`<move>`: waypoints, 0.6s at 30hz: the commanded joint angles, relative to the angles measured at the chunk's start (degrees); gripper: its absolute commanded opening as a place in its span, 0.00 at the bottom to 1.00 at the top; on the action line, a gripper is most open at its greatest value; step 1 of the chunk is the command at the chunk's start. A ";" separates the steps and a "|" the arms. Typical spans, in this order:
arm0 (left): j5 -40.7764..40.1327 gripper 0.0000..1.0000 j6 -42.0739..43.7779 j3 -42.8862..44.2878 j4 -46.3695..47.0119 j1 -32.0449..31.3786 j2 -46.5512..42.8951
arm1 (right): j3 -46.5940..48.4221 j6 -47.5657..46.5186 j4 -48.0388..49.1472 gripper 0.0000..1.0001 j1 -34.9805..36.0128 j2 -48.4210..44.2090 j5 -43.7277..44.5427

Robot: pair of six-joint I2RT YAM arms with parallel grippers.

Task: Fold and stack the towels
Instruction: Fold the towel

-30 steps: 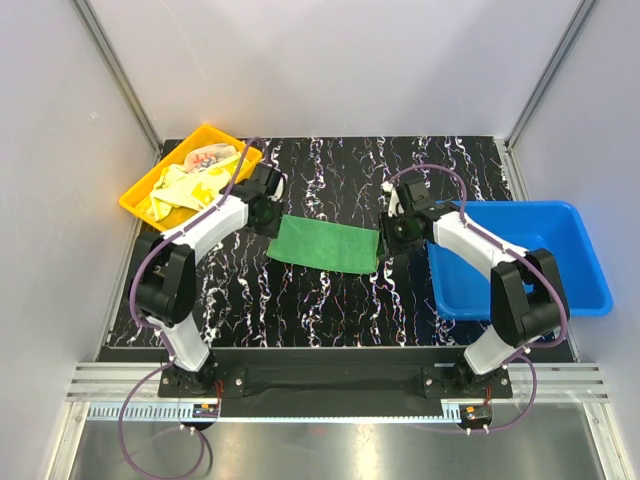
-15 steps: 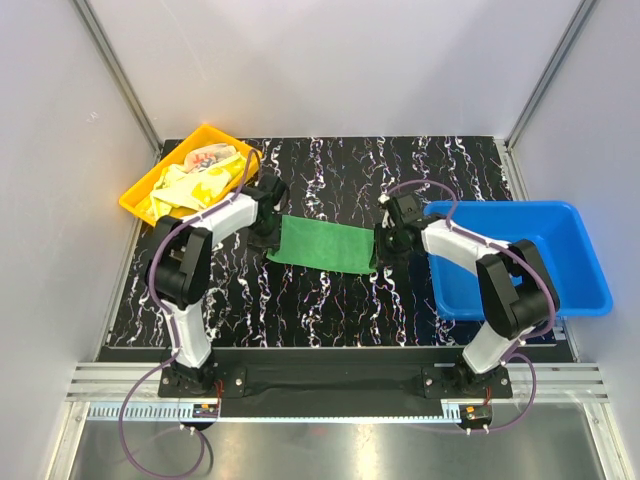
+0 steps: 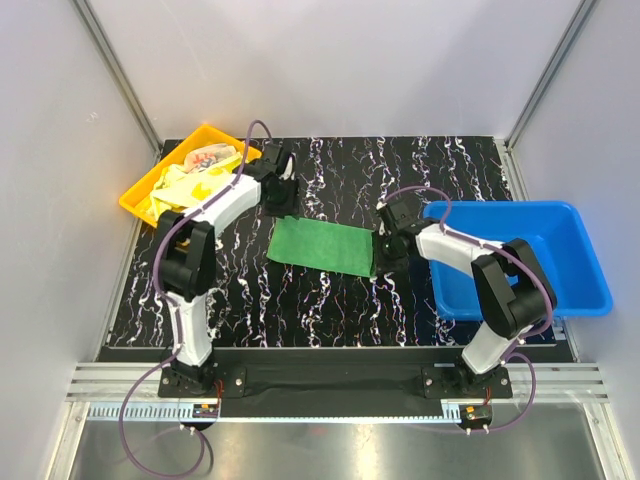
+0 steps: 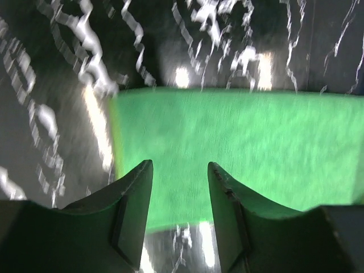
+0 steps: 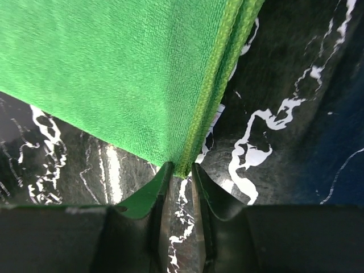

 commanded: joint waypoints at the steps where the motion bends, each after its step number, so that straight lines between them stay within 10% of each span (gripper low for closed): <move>1: 3.87 0.48 3.36 2.95 3.89 1.34 5.13 | -2.69 2.05 2.81 0.26 1.28 -0.05 3.65; 18: 11.87 0.56 2.58 12.36 0.12 4.77 2.17 | 2.04 6.35 0.62 0.45 1.36 -7.78 7.24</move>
